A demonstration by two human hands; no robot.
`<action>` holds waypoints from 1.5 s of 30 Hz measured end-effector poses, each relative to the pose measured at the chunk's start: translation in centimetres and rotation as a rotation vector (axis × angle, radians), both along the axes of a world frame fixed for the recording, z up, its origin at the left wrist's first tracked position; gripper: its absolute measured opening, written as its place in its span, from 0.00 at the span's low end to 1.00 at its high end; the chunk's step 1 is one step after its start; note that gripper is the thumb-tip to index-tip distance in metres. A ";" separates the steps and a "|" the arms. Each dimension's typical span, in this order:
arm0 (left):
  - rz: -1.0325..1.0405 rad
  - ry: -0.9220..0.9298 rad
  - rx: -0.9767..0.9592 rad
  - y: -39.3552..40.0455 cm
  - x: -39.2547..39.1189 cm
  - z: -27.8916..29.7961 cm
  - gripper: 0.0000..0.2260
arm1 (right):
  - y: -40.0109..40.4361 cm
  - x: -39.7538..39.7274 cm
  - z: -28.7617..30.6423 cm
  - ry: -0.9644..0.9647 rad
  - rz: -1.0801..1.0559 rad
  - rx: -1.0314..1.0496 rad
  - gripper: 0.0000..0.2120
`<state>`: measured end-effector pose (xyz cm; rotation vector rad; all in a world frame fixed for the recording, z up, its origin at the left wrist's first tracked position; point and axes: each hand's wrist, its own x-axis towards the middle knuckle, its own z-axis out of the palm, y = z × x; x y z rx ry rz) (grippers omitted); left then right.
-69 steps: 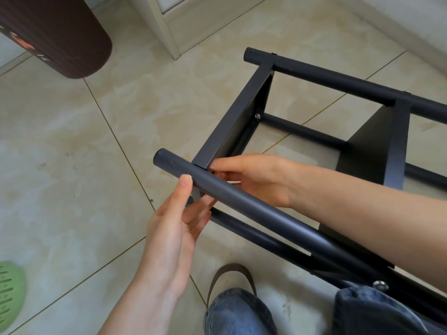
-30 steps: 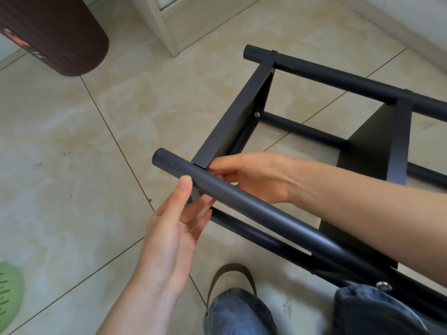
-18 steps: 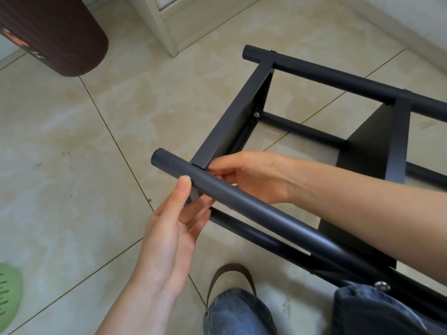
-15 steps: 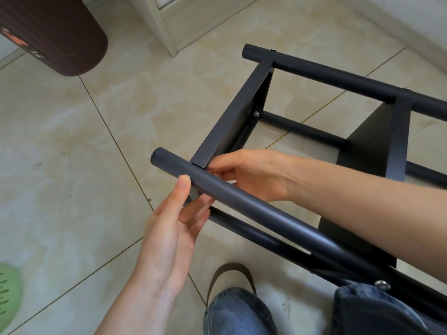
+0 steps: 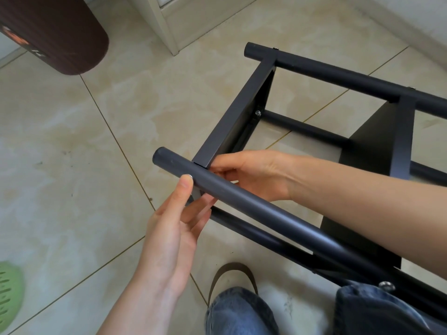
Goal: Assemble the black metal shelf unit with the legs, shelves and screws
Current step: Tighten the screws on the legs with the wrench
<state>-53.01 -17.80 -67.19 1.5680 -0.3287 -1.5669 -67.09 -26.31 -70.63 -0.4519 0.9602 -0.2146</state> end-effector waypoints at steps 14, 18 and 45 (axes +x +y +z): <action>-0.001 0.001 0.007 0.0 0.0 0.1 0.22 | 0.2 -0.2 0.1 -0.024 -0.023 0.024 0.11; 0.002 -0.002 0.019 -0.1 0.0 0.0 0.25 | 0.1 -0.1 0.2 -0.034 -0.047 0.032 0.10; 0.001 0.007 0.003 0.0 -0.1 0.1 0.21 | 0.0 -0.3 0.1 -0.039 0.000 0.005 0.07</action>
